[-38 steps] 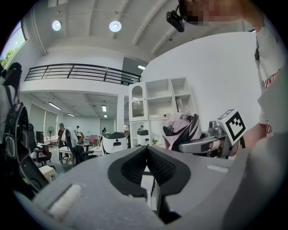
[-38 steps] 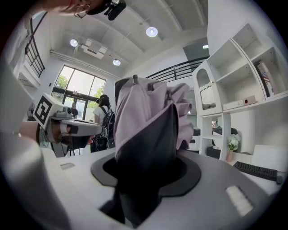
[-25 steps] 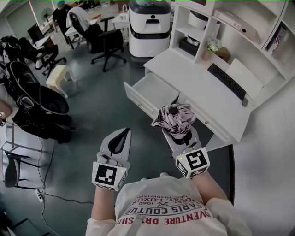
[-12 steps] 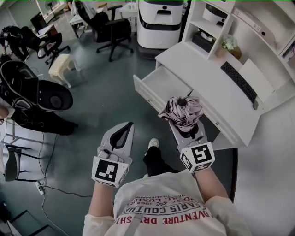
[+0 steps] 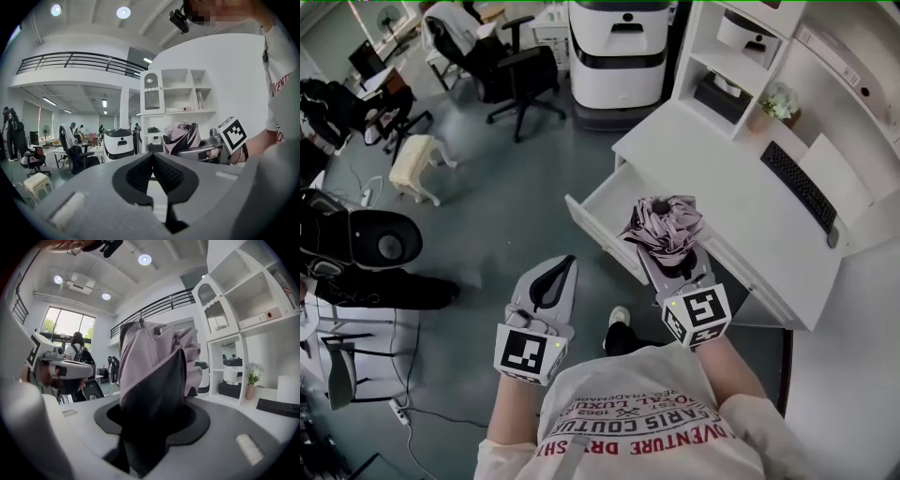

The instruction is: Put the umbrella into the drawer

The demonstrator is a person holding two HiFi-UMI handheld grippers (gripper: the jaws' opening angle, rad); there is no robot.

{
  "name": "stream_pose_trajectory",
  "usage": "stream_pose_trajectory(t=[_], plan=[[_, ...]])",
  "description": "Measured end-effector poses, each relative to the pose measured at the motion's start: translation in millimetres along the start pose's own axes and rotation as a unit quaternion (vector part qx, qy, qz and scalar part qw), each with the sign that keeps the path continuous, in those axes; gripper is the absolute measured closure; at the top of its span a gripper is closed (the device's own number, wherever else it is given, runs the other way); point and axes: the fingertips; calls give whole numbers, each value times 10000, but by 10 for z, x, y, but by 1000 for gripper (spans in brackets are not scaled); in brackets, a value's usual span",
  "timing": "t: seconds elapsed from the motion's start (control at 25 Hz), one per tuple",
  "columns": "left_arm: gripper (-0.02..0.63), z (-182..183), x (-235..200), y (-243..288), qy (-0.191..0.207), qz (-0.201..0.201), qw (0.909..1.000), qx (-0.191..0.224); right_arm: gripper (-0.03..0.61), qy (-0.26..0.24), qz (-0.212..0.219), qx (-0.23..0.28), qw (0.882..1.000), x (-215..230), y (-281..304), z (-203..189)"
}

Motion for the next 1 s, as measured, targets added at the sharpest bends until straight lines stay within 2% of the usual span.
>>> stream_pose_trajectory(t=[0.28,0.6,0.76,1.0], plan=[[609,163,-358,1092,-3,-419,9991,-9,376,-2,-206,-200,9996,655,620,22],[609,11,-473,1890,-29,-1116,9935,-212,374,145,-458,-687,9965,1047,980,-276],[609,-105,-570,2254,89,-1695,9846,-421,373,326,-686,-1076,9913,1172,1212,-490],[609,-291,-824,2793,-53,-2558,9649,-584,371,707,-1079,-1544,9796,1257,1577,-920]])
Point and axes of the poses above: the fingertips, and each gripper's own axes: y forward along the fingers, x to its right, z out of its top, and after that the axes turned 2 degrees about -y, right-handed
